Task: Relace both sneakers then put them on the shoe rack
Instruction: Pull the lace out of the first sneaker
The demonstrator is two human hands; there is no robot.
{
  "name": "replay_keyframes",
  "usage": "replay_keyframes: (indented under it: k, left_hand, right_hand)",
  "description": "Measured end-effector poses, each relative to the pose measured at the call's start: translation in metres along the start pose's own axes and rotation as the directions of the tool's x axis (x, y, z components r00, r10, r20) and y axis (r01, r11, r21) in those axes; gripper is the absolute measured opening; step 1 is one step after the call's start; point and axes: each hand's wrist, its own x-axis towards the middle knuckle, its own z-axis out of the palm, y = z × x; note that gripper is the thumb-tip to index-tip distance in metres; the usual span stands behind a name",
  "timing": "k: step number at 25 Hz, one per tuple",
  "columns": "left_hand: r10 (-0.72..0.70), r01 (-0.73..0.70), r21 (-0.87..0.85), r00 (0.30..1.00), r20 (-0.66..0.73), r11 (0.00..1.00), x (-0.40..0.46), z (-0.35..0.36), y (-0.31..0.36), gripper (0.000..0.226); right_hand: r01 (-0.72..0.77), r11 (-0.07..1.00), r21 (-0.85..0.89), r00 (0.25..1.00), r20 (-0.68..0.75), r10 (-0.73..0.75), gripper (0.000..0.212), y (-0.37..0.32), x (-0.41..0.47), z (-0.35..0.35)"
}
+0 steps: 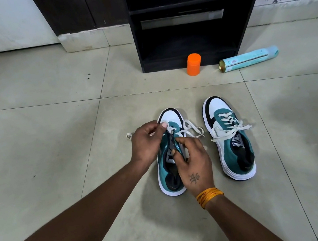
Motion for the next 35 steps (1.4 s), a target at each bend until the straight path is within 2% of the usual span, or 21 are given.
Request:
replay_keyframes:
  k: [3,5,6,7,9,10,13,16,20,22,23,25,26,27,28,29,30,31,32,34,35]
  left_hand:
    - [0.12,-0.123,0.075,0.991,0.053,0.99,-0.002,0.003,0.004,0.011]
    - [0.121,-0.125,0.15,0.992,0.038,0.981,0.002,0.007,0.008,0.01]
    - [0.061,-0.058,0.114,0.998,-0.016,0.992,0.006,0.008,0.01,0.013]
    - [-0.069,0.067,-0.028,0.994,-0.08,0.997,0.012,0.007,0.011,0.016]
    - [-0.331,0.28,-0.34,0.938,-0.102,0.898,0.021,0.001,0.013,0.016]
    - [-0.359,0.306,-0.372,0.93,-0.079,0.876,0.021,-0.003,0.013,0.018]
    - [-0.255,0.26,-0.213,0.966,0.052,0.942,0.014,-0.005,0.009,0.042]
    - [-0.1,0.112,-0.083,0.985,0.138,0.99,0.002,-0.002,0.01,0.017]
    - [-0.009,0.007,0.046,0.999,0.054,0.999,0.005,0.0,0.009,0.007]
    - [-0.095,0.094,-0.055,0.995,-0.022,0.994,0.01,0.002,0.013,0.009]
    - [-0.2,0.183,-0.199,0.977,-0.069,0.963,0.012,0.001,0.015,0.013]
    - [-0.42,0.302,-0.514,0.899,-0.128,0.803,0.015,-0.004,0.018,0.016]
    - [-0.469,0.309,-0.557,0.867,-0.167,0.771,0.016,-0.007,0.016,0.014]
    - [-0.456,0.306,-0.478,0.858,-0.235,0.823,0.016,-0.01,0.011,0.009]
    - [-0.358,0.272,-0.289,0.88,-0.311,0.918,0.015,-0.013,0.006,0.015]
    - [-0.156,0.161,-0.012,0.93,-0.333,0.987,0.012,-0.018,-0.001,0.03]
    - [0.131,-0.068,0.247,0.96,-0.247,0.967,0.01,-0.02,-0.007,0.043]
    - [0.392,-0.332,0.421,0.918,-0.061,0.844,0.011,-0.024,-0.012,0.05]
    - [0.552,-0.549,0.5,0.819,0.158,0.67,0.012,-0.027,-0.014,0.051]
    - [0.617,-0.746,0.534,0.648,0.446,0.397,0.018,-0.032,-0.013,0.041]
    - [0.593,-0.76,0.552,0.631,0.501,0.343,0.022,-0.033,-0.011,0.032]
  right_hand:
    - [-0.002,1.0,-0.005,1.0,0.015,0.002,0.034,-0.001,0.001,0.001]
    - [-0.006,1.0,-0.009,1.0,0.015,0.006,0.035,-0.001,0.001,0.001]
    - [-0.005,1.0,-0.01,1.0,0.015,0.005,0.035,0.0,0.0,0.0]
    - [-0.001,1.0,-0.008,1.0,0.015,0.002,0.035,0.0,0.0,0.0]
    - [0.001,1.0,0.003,1.0,0.017,-0.001,0.035,0.001,0.0,-0.001]
    - [-0.001,1.0,0.008,1.0,0.019,0.001,0.034,0.001,0.0,-0.001]
    - [-0.009,1.0,0.007,1.0,0.029,0.008,0.035,0.0,0.001,-0.001]
    - [-0.009,1.0,-0.005,0.999,0.031,0.009,0.034,0.0,0.001,-0.001]
    - [-0.011,1.0,-0.004,0.999,0.034,0.011,0.033,0.001,0.001,0.0]
    - [-0.01,1.0,-0.002,1.0,0.029,0.01,0.034,0.001,0.0,-0.001]
    - [-0.007,1.0,-0.001,1.0,0.028,0.007,0.034,0.002,0.0,-0.002]
    - [-0.005,1.0,0.004,0.999,0.037,0.005,0.034,0.003,0.002,-0.002]
    - [-0.01,1.0,0.005,0.999,0.047,0.009,0.033,0.003,0.002,-0.001]
    - [-0.016,1.0,0.002,0.998,0.056,0.016,0.033,0.002,0.002,-0.001]
    - [-0.02,1.0,-0.005,0.998,0.063,0.02,0.033,0.002,0.003,-0.001]
    - [-0.018,1.0,-0.009,0.998,0.065,0.019,0.033,0.001,0.003,-0.001]
    - [-0.013,1.0,-0.01,0.998,0.064,0.013,0.033,0.002,0.003,-0.001]
    - [-0.005,1.0,-0.008,0.998,0.062,0.006,0.033,0.002,0.003,-0.002]
    - [0.001,1.0,-0.005,0.998,0.059,-0.001,0.034,0.002,0.003,-0.002]
    - [0.006,1.0,-0.003,0.999,0.054,-0.006,0.035,0.001,0.003,-0.002]
    - [0.002,1.0,-0.003,0.999,0.055,-0.001,0.036,0.0,0.003,-0.001]
